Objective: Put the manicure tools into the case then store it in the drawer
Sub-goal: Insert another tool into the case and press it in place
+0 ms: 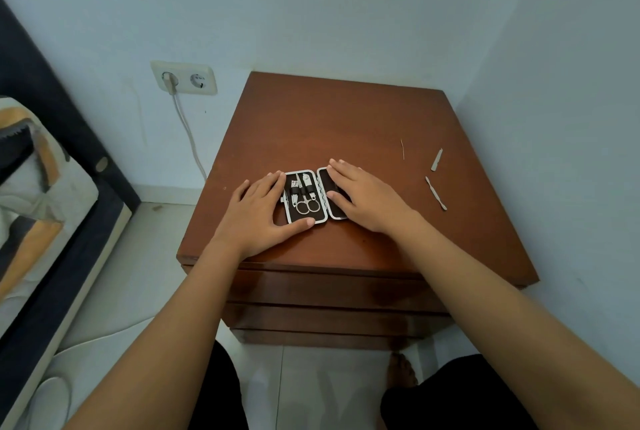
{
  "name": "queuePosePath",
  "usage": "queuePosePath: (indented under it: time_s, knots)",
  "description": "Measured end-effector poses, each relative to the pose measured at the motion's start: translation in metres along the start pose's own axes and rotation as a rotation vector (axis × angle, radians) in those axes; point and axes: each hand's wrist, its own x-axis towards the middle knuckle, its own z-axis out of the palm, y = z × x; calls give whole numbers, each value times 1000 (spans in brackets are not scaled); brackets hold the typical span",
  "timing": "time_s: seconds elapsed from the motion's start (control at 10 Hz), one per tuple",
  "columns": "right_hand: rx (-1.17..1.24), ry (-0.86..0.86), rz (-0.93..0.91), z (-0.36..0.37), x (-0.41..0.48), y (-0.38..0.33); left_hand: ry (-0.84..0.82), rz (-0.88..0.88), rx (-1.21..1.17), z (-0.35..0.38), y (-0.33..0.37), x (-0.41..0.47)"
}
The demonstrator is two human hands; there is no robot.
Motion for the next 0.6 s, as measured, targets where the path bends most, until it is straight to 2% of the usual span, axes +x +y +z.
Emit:
queuePosePath:
  time_s: [0.2,0.6]
  knots:
    - [63,-16,83,6,-17,-13,9,-3,-11,-1,1,-1]
    - [176,-12,76,10,-43,-18,-1,-9,-6,-1,2,-2]
